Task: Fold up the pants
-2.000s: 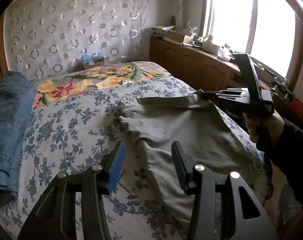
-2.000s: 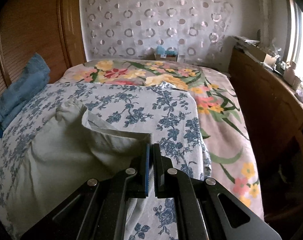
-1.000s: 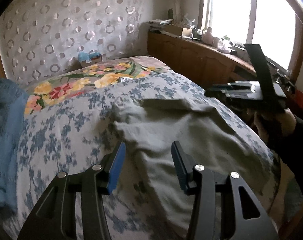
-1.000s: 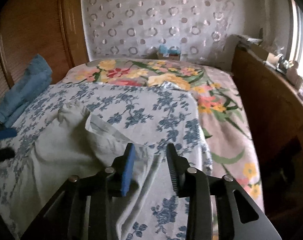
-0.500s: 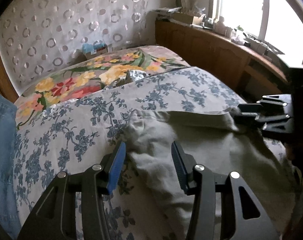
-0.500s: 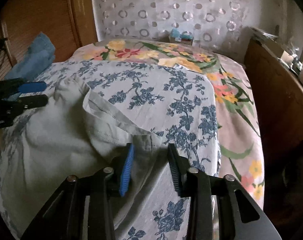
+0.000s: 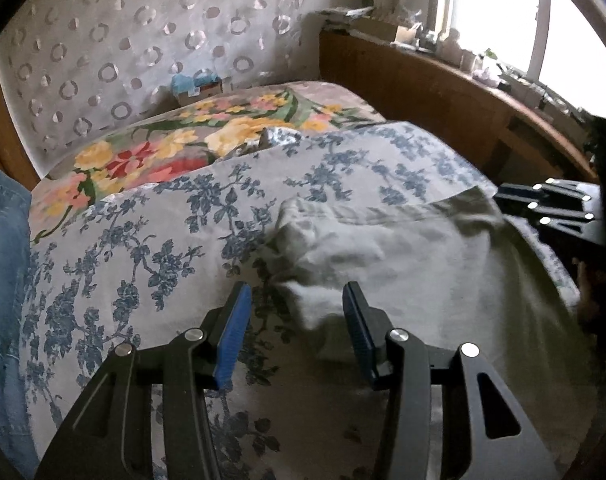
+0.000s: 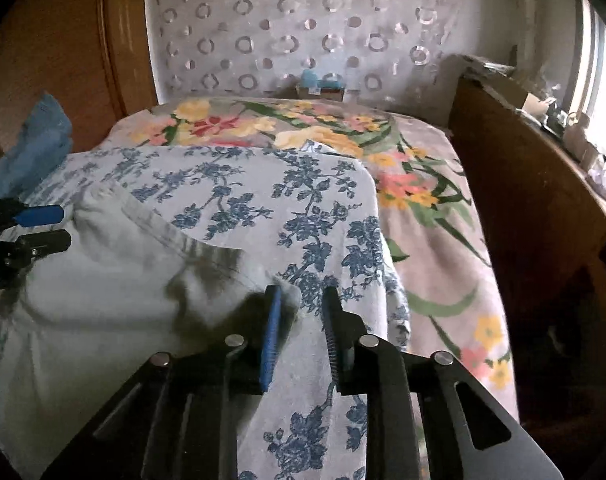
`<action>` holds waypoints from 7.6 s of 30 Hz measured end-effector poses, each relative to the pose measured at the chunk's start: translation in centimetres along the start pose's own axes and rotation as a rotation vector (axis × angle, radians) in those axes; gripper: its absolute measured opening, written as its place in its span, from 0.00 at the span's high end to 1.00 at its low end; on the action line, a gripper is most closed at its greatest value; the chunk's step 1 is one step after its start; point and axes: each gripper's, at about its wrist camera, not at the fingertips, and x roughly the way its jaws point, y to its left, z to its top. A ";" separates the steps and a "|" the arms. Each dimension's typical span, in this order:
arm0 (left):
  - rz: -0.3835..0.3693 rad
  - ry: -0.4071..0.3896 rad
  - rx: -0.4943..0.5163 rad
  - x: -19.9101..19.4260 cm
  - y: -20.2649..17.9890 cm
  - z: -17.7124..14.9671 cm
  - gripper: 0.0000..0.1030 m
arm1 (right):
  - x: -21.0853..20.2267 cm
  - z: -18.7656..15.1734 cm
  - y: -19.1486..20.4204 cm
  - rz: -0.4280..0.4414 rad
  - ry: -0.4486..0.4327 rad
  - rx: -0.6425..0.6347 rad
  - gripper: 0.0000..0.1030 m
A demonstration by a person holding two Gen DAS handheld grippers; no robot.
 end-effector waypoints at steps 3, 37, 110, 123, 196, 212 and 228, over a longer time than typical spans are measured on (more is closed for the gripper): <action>-0.041 -0.025 0.002 -1.1 -0.5 -0.2 0.53 | -1.1 -0.2 -0.1 0.014 -0.008 0.016 0.74; -0.082 -0.018 -0.049 0.3 2.8 2.8 0.89 | -7.0 -4.4 0.9 0.083 -0.043 0.060 0.68; -0.137 -0.101 0.155 -15.2 -9.4 -16.5 0.94 | -16.2 -17.5 5.1 0.102 -0.108 0.222 0.68; -0.051 -0.049 0.028 -12.1 -7.7 -14.2 0.57 | -15.1 -17.1 5.8 0.026 -0.071 0.198 0.68; -0.277 -0.337 -0.082 -26.3 -3.3 -8.4 0.95 | -26.8 -9.9 9.3 0.229 -0.386 0.015 0.92; -0.089 -0.438 -0.085 -27.5 3.4 0.2 0.95 | -24.2 0.1 13.2 0.184 -0.407 -0.139 0.93; -0.031 -0.245 -0.084 -21.4 5.6 -7.1 0.95 | -17.5 -2.5 17.6 0.241 -0.265 -0.202 0.93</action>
